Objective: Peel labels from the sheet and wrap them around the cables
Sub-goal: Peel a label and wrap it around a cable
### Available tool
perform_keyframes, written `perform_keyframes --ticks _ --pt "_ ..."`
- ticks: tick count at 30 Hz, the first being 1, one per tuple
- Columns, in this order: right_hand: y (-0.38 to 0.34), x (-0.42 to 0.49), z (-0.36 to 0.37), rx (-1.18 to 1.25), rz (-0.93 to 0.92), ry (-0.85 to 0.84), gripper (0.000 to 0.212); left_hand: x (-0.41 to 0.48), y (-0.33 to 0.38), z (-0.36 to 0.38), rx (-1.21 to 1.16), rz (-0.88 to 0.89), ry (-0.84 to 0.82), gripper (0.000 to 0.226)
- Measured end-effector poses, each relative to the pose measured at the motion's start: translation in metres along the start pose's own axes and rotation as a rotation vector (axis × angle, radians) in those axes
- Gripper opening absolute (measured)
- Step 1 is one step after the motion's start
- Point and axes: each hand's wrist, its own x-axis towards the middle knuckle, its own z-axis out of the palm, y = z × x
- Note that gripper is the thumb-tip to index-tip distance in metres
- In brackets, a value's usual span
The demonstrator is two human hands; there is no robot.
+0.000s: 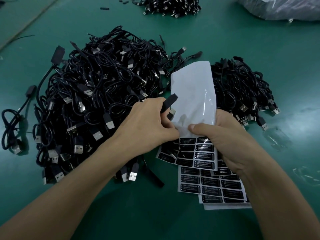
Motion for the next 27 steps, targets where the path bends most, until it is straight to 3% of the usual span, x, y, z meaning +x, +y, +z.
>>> perform_keyframes --ticks 5,9,13,15,17,19,23,27 --pt "-0.004 -0.002 -0.002 -0.206 -0.106 0.135 0.029 0.003 -0.002 -0.007 -0.027 -0.028 -0.038 0.033" --pt "-0.003 -0.005 -0.001 -0.519 -0.159 0.293 0.029 0.007 0.001 -0.016 -0.279 -0.113 -0.077 0.042" --pt "-0.001 -0.008 -0.001 -0.726 -0.256 0.536 0.080 0.009 0.001 -0.015 -0.417 -0.115 -0.080 0.049" --pt "-0.005 -0.010 -0.001 -0.792 -0.416 0.625 0.065 0.009 0.000 -0.014 -0.439 -0.114 -0.076 0.048" --pt "-0.008 -0.012 0.001 -0.822 -0.582 0.563 0.036 0.010 0.001 -0.013 -0.447 -0.115 -0.072 0.047" --pt "-0.006 -0.012 0.006 -0.859 -0.690 0.462 0.019 0.010 0.000 -0.013 -0.443 -0.115 -0.061 0.048" --pt "-0.003 -0.010 0.015 -0.915 -0.748 0.365 0.015 0.009 0.001 -0.015 -0.458 -0.108 -0.057 0.046" --pt "0.001 -0.008 0.019 -0.934 -0.763 0.412 0.012 0.009 0.004 -0.016 -0.467 -0.127 -0.069 0.042"
